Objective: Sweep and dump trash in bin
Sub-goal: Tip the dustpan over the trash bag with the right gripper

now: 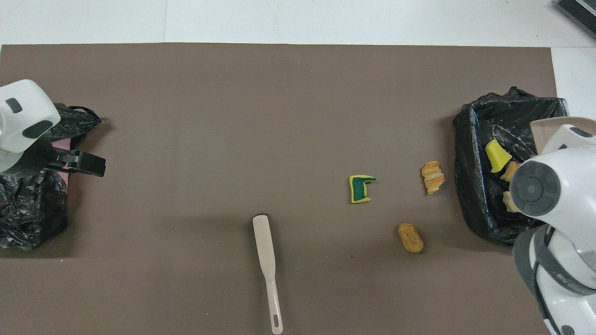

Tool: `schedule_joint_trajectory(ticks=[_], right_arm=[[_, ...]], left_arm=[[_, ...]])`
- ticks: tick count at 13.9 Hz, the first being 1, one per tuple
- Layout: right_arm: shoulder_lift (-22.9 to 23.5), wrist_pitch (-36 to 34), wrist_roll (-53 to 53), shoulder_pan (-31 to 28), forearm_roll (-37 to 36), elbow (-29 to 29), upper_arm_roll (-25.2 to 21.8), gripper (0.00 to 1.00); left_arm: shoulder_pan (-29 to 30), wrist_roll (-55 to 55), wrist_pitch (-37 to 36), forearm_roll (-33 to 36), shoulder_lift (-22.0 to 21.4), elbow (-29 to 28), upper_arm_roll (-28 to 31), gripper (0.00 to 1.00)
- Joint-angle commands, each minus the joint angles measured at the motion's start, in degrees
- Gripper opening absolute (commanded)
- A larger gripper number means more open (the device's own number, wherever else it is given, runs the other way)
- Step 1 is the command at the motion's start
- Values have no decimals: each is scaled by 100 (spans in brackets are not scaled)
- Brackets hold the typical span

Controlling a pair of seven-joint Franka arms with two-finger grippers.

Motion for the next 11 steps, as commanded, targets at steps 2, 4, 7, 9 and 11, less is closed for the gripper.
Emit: schedule_joint_trajectory(ticks=[2, 4, 7, 9, 11], right_arm=[[-59, -302, 212, 52, -491, -49, -3, 0], [-60, -408, 177, 235, -814, -23, -3, 0], [-25, -567, -33, 245, -808, 248, 6, 0], [220, -558, -760, 245, -616, 940, 24, 0], [685, -593, -1272, 245, 85, 1819, 24, 0]], left_arm=[[51, 69, -76, 86, 50, 111, -29, 100], [33, 69, -76, 86, 50, 111, -29, 100], [59, 69, -76, 86, 50, 111, -29, 100], [51, 69, -85, 86, 50, 120, -29, 100], [42, 69, -76, 86, 50, 111, -29, 100]])
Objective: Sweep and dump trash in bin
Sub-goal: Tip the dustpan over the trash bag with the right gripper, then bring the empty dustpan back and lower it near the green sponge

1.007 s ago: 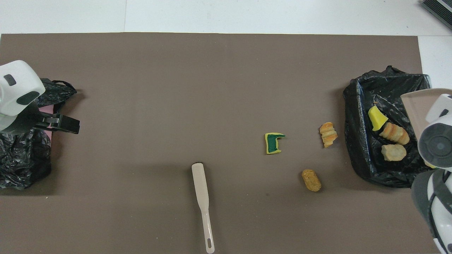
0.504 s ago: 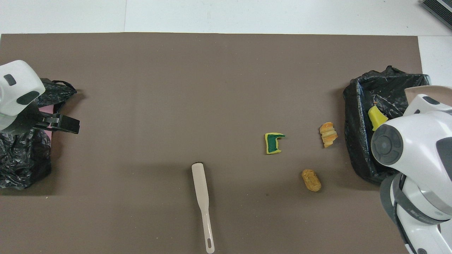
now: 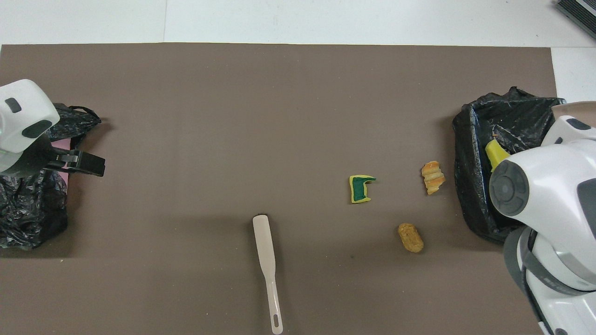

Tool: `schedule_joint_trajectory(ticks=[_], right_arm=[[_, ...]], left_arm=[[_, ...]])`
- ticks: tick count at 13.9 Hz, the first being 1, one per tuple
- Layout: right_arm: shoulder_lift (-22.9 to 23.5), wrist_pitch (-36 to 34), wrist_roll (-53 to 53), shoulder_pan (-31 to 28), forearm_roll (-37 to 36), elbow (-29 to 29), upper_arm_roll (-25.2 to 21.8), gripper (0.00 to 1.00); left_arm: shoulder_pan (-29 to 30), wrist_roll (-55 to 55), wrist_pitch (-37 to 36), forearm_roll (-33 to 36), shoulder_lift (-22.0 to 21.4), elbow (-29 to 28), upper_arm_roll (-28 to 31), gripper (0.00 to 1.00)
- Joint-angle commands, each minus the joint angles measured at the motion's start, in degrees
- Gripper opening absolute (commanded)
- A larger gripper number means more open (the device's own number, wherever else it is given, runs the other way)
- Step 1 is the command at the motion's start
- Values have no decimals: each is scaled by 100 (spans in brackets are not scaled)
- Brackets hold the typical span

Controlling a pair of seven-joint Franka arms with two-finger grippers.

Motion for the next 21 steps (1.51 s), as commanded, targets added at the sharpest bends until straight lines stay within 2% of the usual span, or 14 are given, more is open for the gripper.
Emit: schedule_joint_trajectory(ticks=[1, 3, 5, 6, 9, 10, 12, 13, 15, 18, 21], right_arm=[[690, -224, -531, 9, 689, 1211, 27, 0], [1032, -600, -487, 279, 1180, 1668, 36, 0], [1638, -1276, -365, 596, 1910, 2720, 45, 0], [1797, -1427, -33, 806, 2174, 3030, 45, 0], [2061, -1788, 1486, 1491, 2876, 3401, 28, 0], [2367, -2041, 1952, 1764, 3019, 3777, 10, 0], [3087, -2455, 2429, 2090, 3255, 4900, 45, 0], [3352, -2588, 2901, 2248, 3431, 5193, 28, 0], [3503, -2554, 4497, 2417, 4105, 5344, 97, 0], [3670, -2318, 5977, 2504, 4785, 5494, 115, 0], [3855, -1581, 7936, 2575, 6152, 5529, 72, 0]], left_arm=[[42, 69, -76, 86, 47, 111, -31, 100], [50, 69, -85, 86, 47, 111, -31, 100], [50, 69, -76, 86, 47, 111, -31, 100], [50, 69, -85, 86, 47, 111, -31, 100], [50, 69, -76, 95, 47, 111, -31, 100], [50, 69, -85, 86, 47, 111, -31, 100], [50, 69, -85, 86, 47, 111, -31, 100], [50, 69, -76, 95, 47, 111, -31, 100], [50, 69, -85, 86, 47, 111, -31, 100], [50, 69, -76, 86, 47, 111, -31, 100], [50, 69, -76, 86, 47, 111, -31, 100]])
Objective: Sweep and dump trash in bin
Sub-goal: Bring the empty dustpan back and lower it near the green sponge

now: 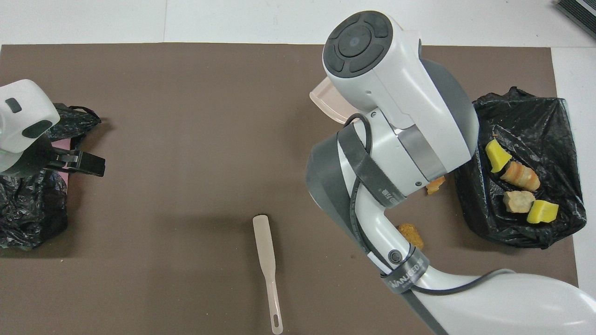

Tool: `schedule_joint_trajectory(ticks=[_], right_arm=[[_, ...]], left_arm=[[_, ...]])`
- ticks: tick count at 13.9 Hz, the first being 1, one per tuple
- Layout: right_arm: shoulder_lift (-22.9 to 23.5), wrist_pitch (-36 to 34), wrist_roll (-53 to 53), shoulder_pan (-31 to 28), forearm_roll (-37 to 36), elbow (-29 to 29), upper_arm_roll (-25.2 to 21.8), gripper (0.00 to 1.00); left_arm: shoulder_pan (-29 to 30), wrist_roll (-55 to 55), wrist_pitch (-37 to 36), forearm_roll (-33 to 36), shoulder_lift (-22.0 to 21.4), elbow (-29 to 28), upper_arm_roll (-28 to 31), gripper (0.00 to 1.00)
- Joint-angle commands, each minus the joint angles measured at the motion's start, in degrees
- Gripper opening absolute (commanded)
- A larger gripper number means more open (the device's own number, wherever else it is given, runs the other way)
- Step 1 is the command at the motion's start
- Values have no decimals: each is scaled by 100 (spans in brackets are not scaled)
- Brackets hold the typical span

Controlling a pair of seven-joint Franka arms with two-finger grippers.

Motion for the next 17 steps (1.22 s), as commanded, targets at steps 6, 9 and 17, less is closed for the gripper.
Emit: schedule_joint_trajectory(ticks=[6, 9, 17], right_arm=[[866, 897, 2515, 431, 1521, 407, 48, 0], [1315, 1344, 3252, 792, 1724, 522, 56, 0], [1641, 2206, 3665, 958, 2217, 434, 21, 0]], left_arm=[[50, 69, -76, 86, 45, 111, -31, 100], [50, 69, -76, 86, 45, 111, -31, 100], [50, 69, -76, 95, 46, 111, -31, 100]])
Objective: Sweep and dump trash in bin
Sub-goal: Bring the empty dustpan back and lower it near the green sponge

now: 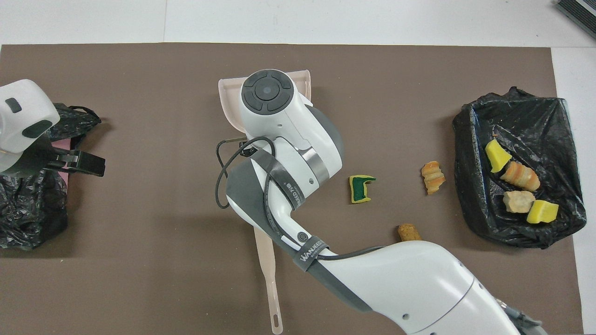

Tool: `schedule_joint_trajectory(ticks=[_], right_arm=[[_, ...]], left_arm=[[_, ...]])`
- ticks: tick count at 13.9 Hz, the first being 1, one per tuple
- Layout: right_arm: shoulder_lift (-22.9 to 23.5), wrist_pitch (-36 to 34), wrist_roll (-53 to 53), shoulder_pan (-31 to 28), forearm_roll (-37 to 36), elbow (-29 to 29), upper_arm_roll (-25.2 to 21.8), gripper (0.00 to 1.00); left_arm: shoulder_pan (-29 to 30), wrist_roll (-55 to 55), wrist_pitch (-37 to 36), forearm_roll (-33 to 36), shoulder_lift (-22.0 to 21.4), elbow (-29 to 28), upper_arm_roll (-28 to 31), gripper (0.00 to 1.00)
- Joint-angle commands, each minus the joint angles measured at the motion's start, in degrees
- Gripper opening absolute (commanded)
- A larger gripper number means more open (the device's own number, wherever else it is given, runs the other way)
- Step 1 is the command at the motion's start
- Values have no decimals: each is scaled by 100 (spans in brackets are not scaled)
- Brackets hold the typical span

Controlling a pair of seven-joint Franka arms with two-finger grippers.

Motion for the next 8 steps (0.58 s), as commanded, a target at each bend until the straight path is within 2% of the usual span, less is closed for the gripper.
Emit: schedule_joint_trajectory(ticks=[1, 4, 8], right_arm=[[206, 207, 505, 133, 112, 97, 10, 0], [215, 163, 911, 151, 130, -201, 18, 0], [286, 374, 570, 89, 174, -315, 27, 0]], left_arm=[[50, 68, -76, 86, 45, 111, -31, 100], [24, 69, -172, 86, 28, 103, -31, 100], [59, 68, -103, 86, 45, 111, -31, 100]])
